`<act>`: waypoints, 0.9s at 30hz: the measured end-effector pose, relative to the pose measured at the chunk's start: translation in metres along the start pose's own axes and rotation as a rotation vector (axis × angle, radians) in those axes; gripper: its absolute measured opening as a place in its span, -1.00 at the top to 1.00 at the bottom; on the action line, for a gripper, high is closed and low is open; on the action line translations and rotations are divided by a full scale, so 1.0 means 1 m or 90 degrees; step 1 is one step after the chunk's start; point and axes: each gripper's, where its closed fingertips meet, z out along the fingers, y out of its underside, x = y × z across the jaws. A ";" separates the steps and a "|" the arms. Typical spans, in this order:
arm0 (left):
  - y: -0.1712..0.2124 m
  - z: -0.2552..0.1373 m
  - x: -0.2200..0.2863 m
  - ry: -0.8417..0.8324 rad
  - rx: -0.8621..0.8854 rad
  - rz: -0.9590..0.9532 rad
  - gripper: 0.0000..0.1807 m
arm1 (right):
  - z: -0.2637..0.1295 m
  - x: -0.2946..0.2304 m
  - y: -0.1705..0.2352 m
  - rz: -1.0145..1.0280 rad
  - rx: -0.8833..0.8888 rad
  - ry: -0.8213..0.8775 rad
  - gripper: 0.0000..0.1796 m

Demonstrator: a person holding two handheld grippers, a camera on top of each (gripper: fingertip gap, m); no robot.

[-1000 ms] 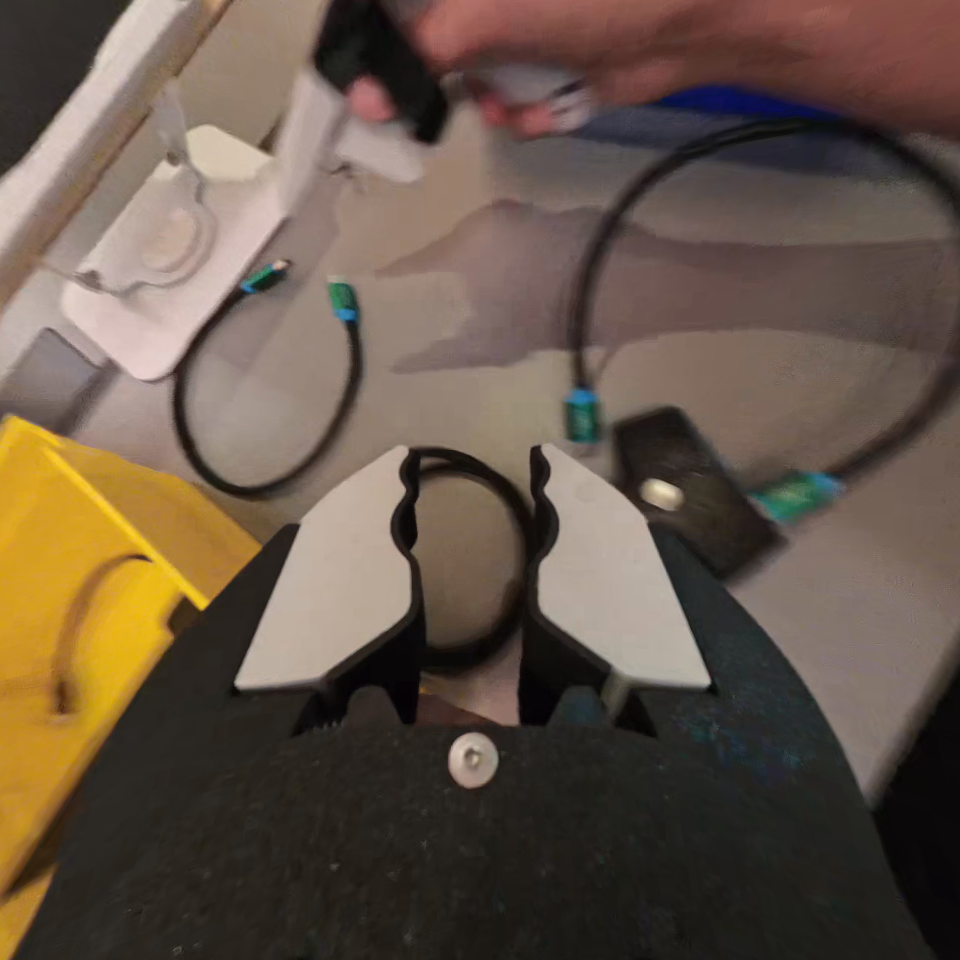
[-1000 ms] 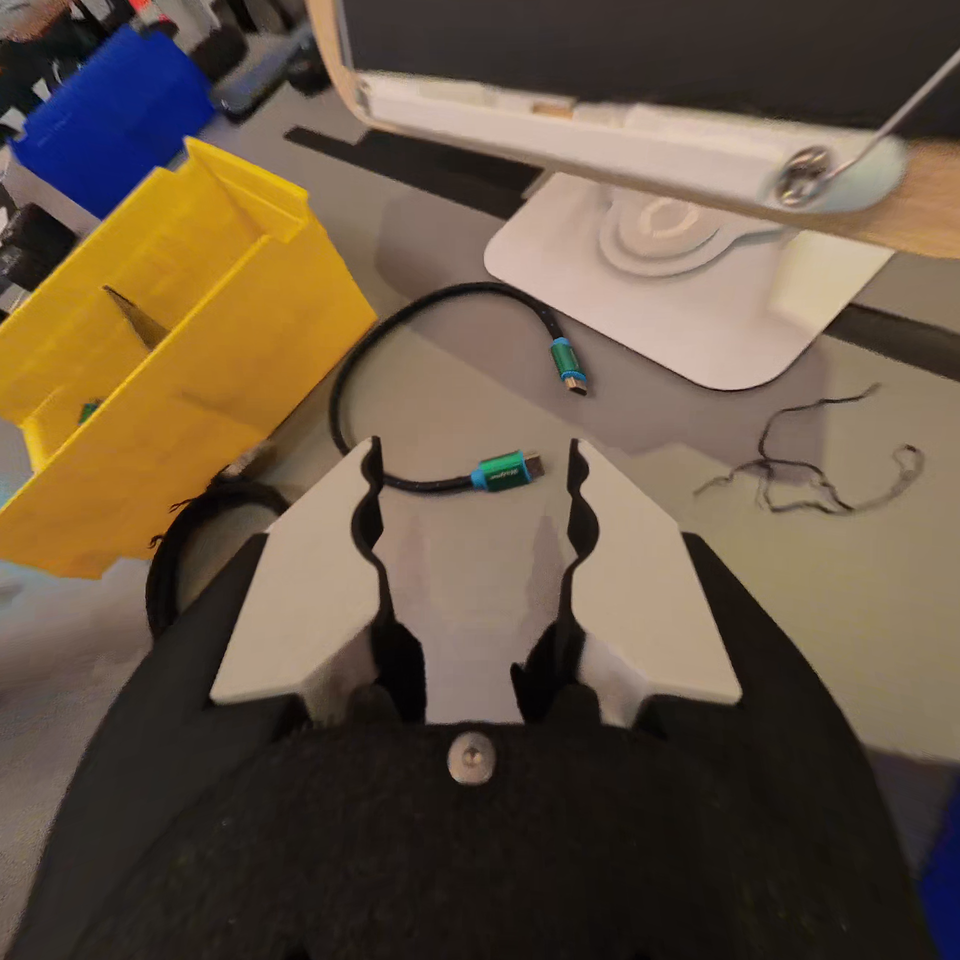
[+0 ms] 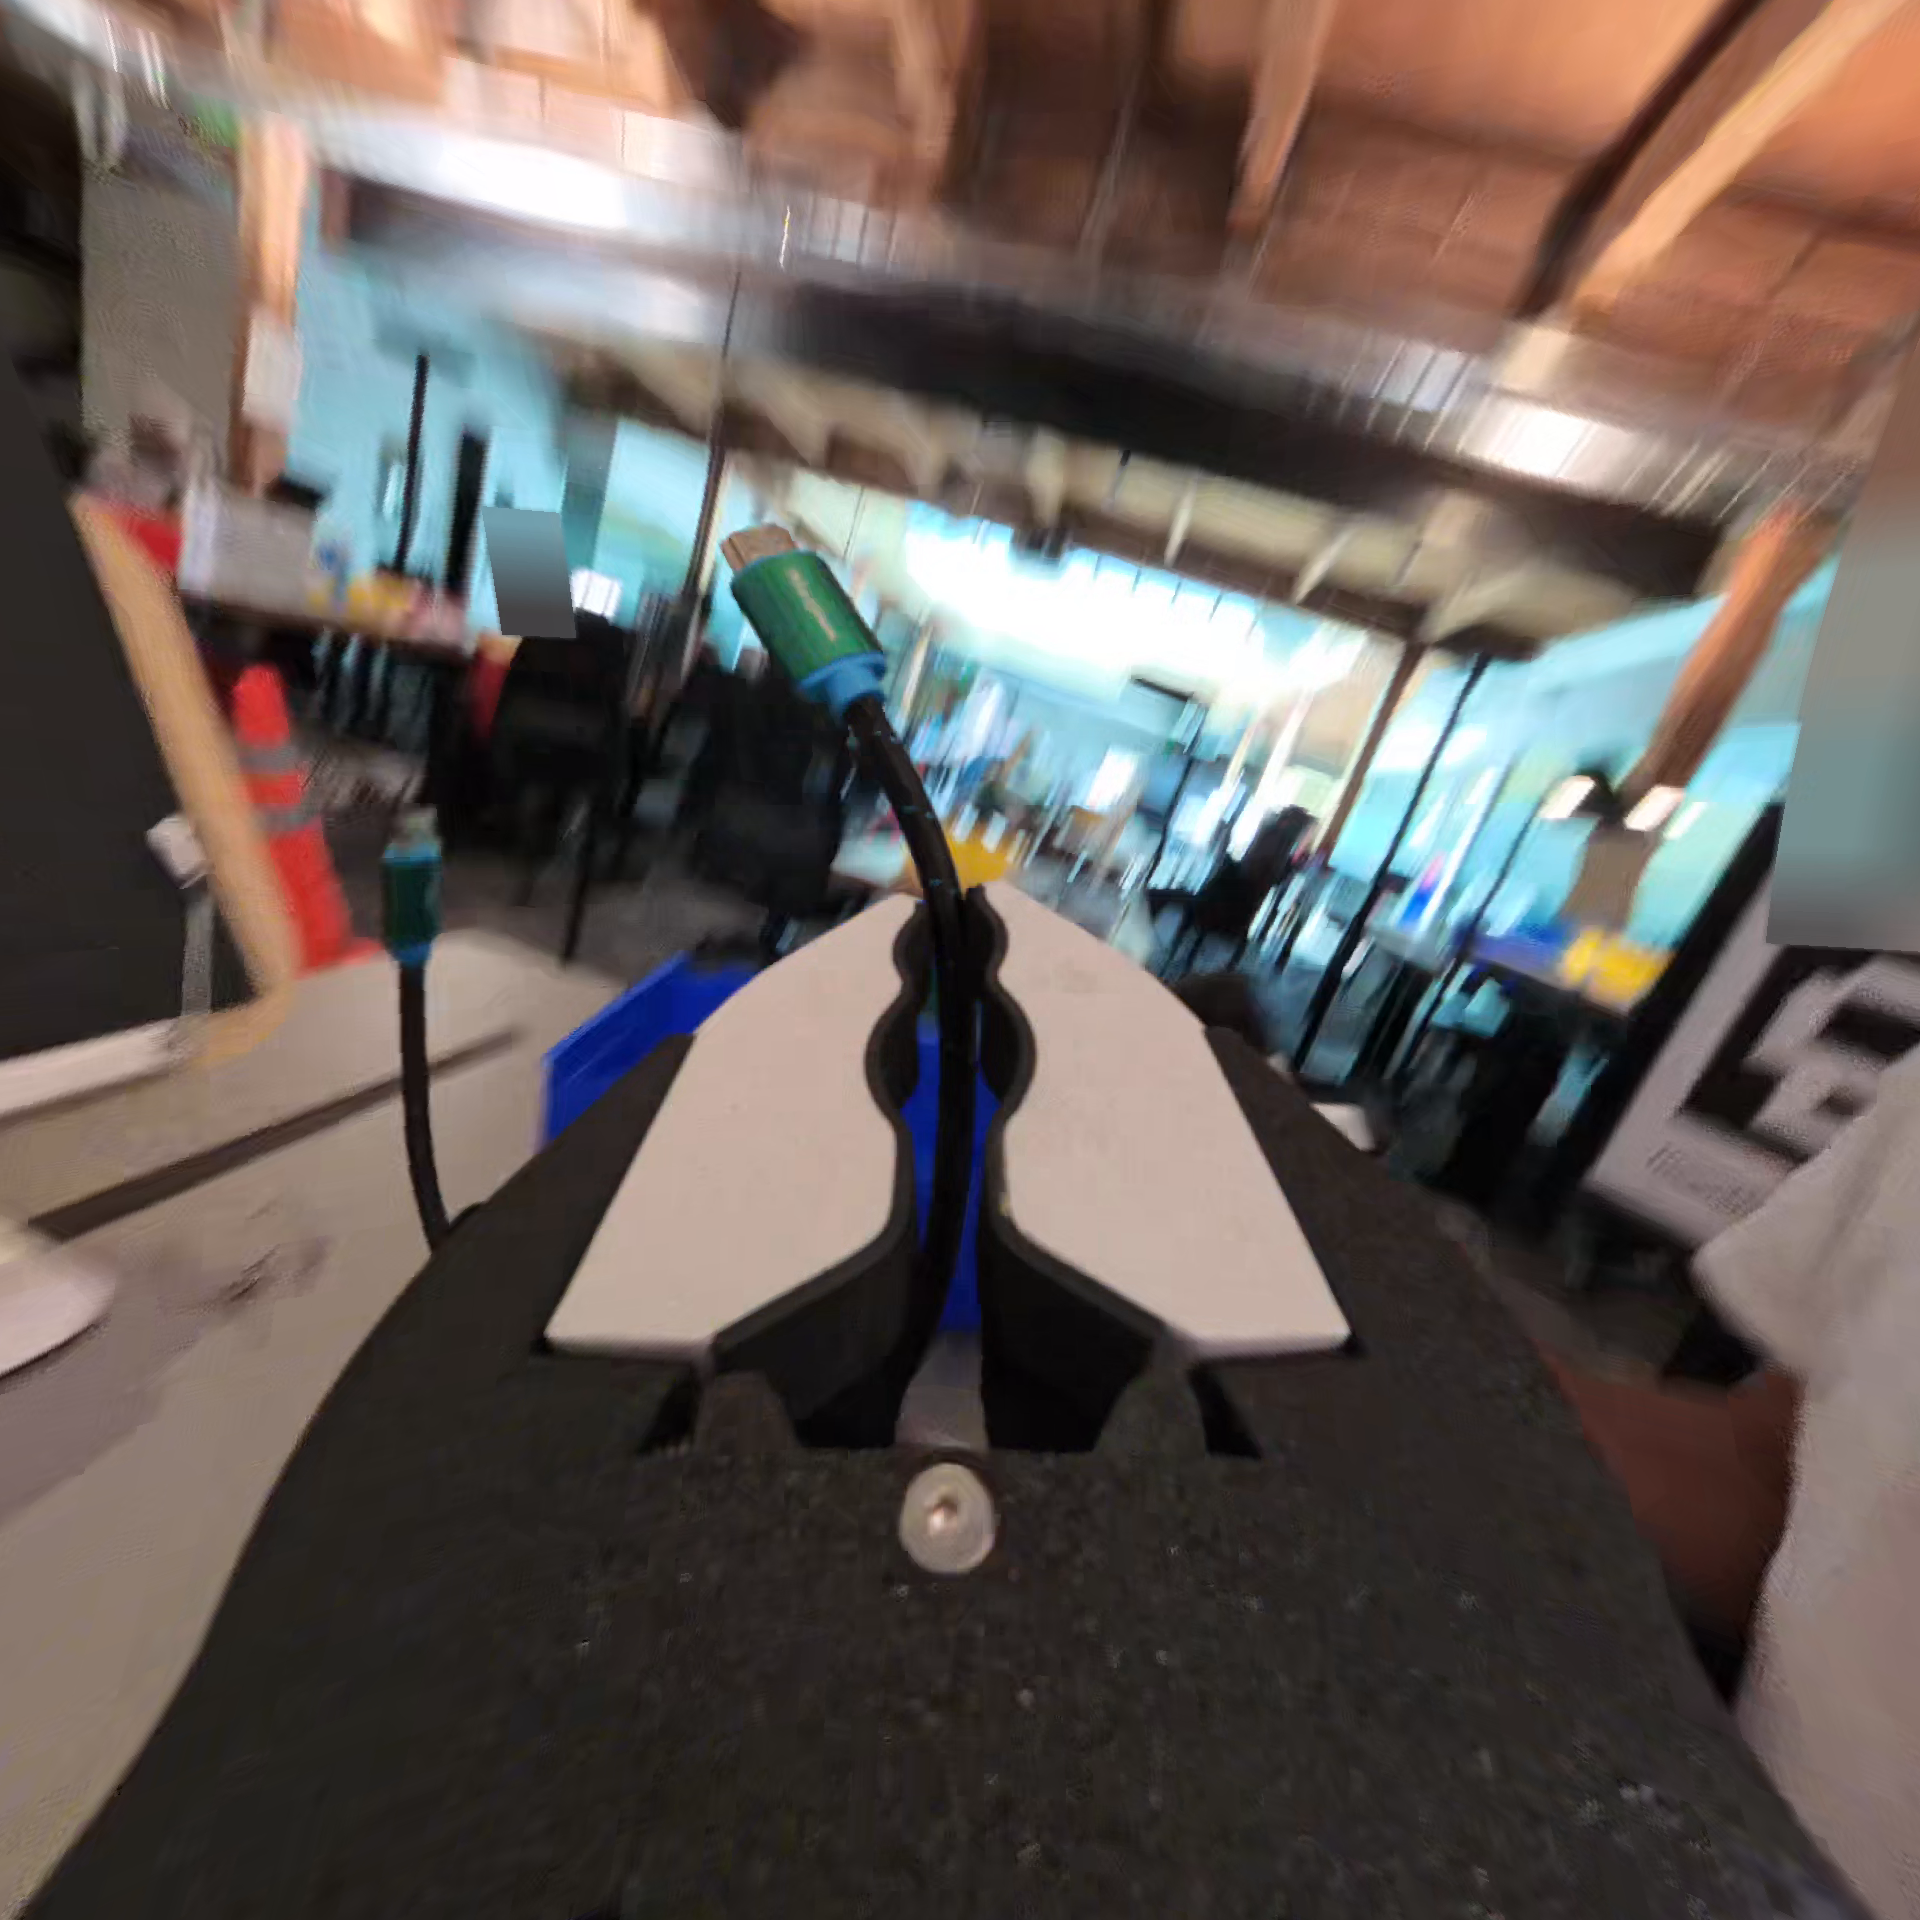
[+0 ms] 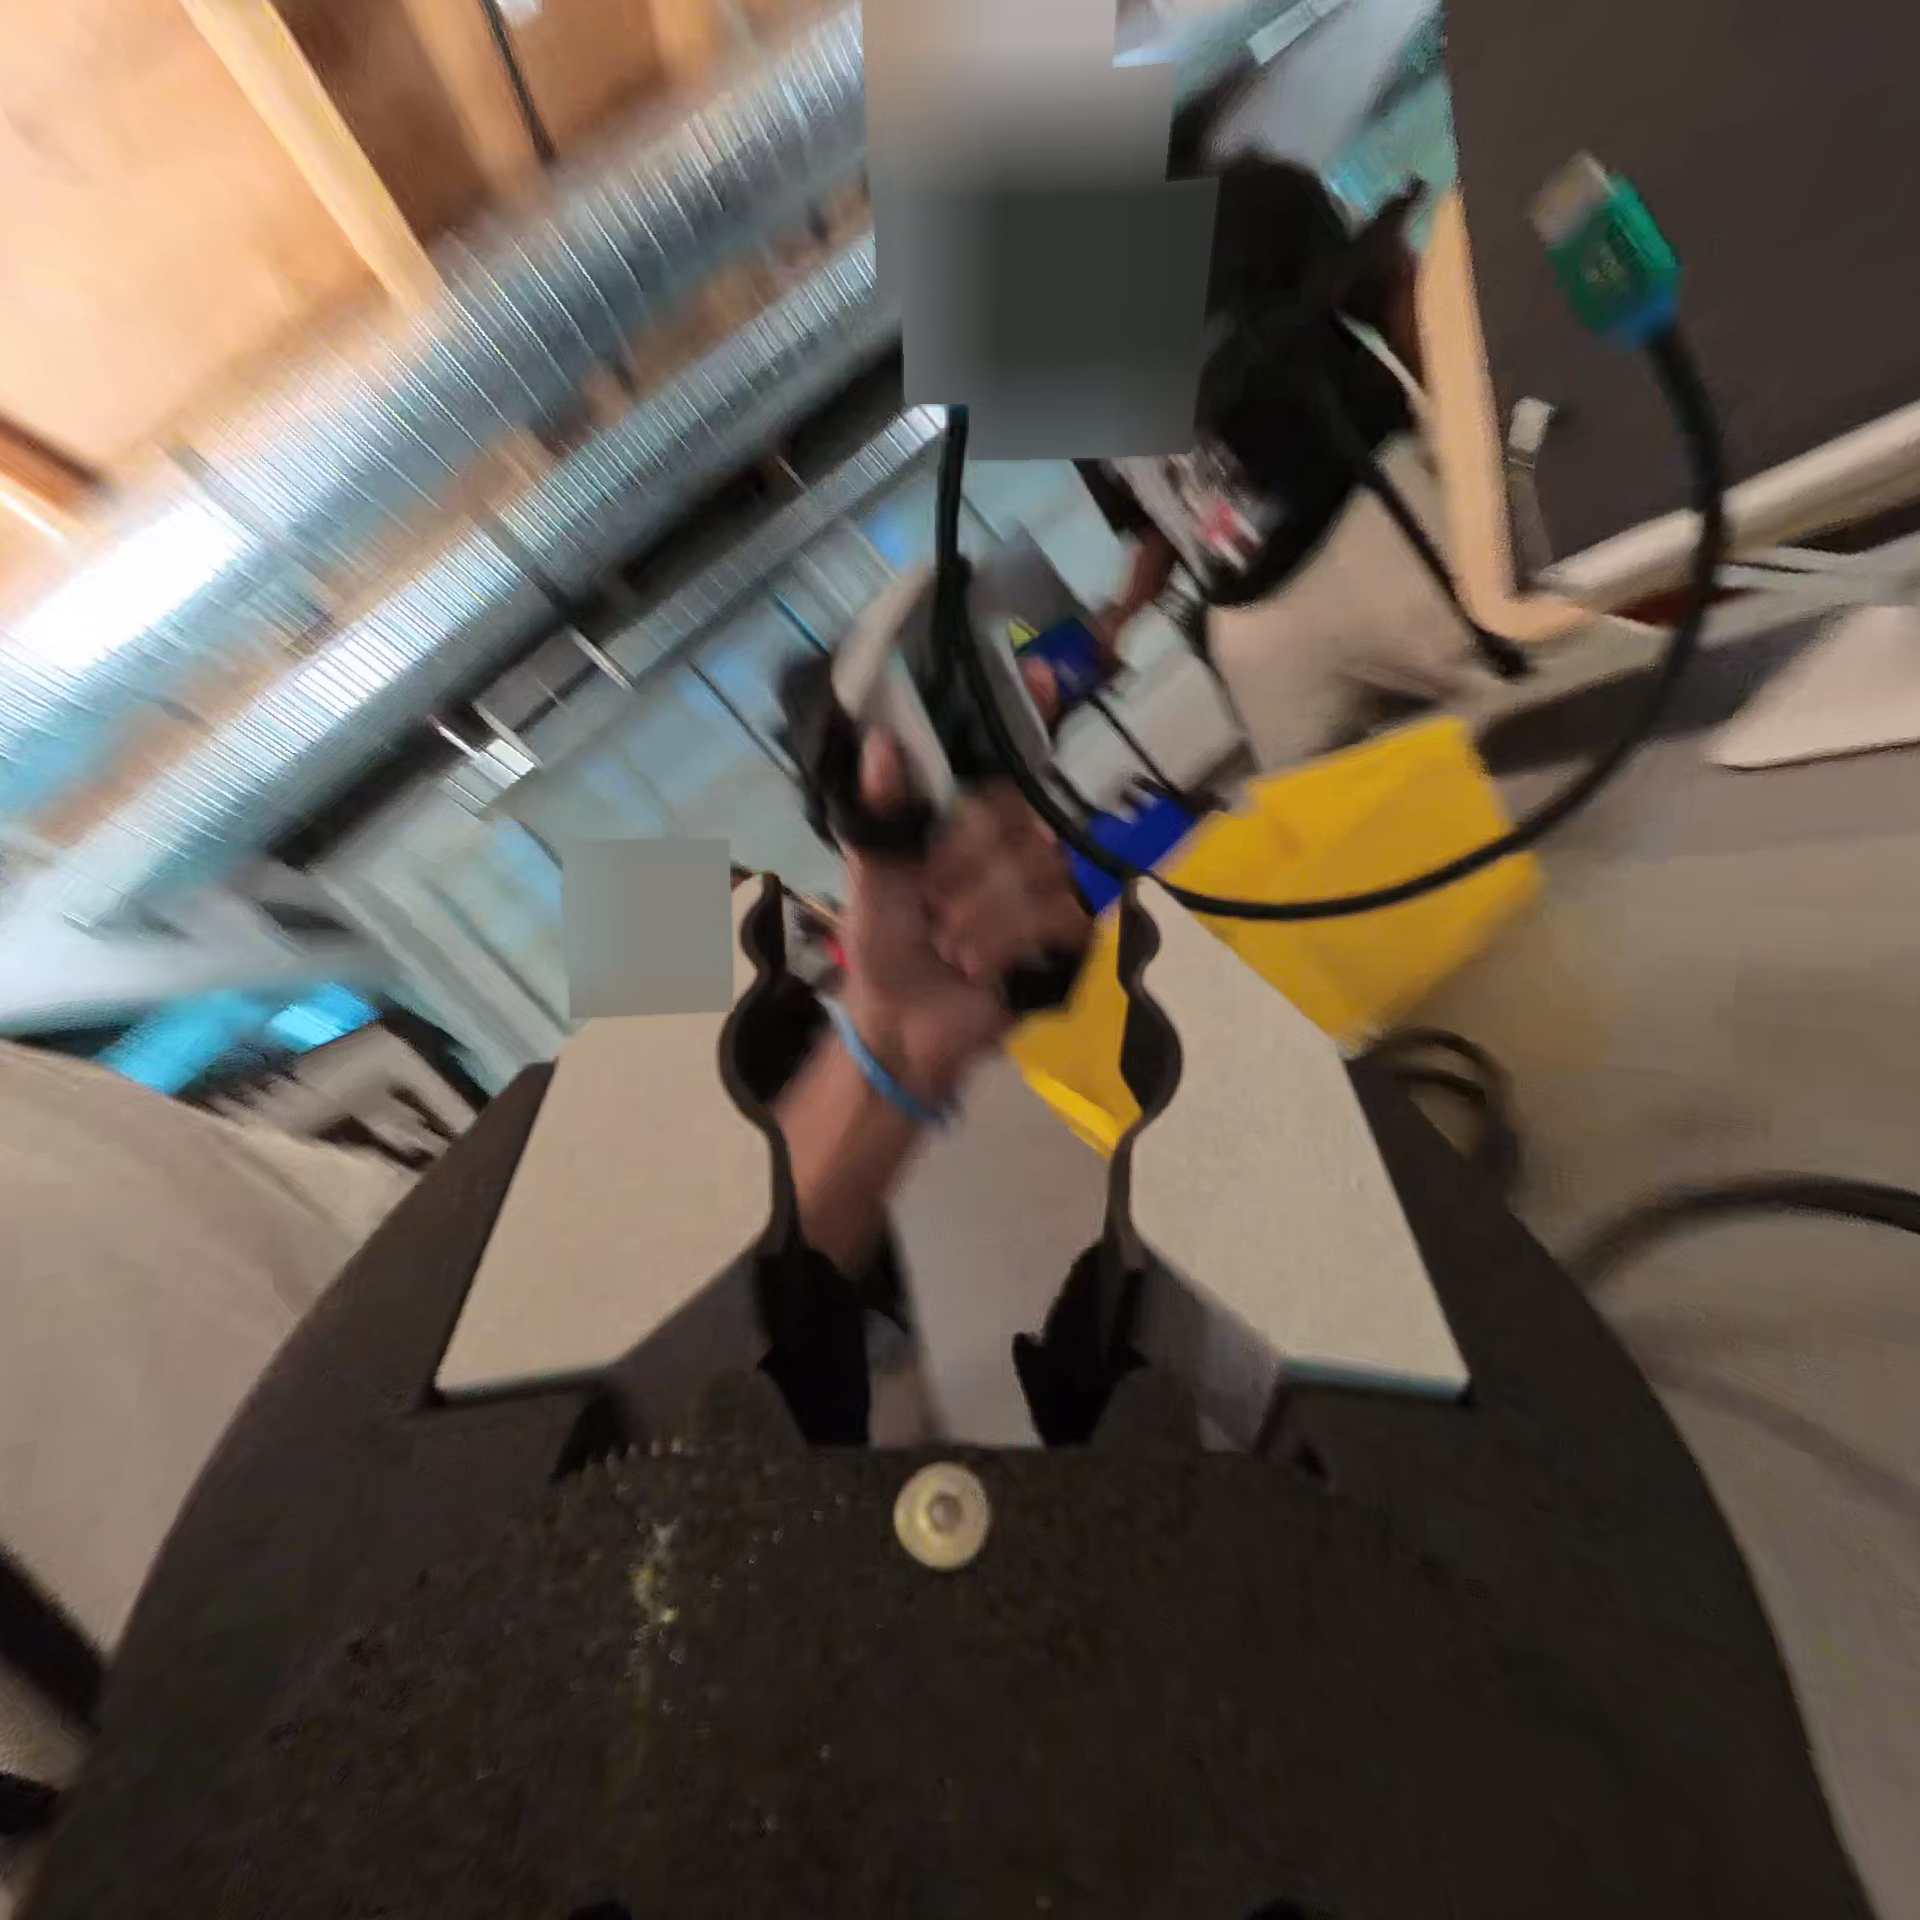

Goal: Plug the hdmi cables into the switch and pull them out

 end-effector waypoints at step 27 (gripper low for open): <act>0.080 -0.024 0.046 -0.009 0.038 -0.203 0.88 | 0.023 -0.031 0.004 0.079 0.062 -0.121 1.00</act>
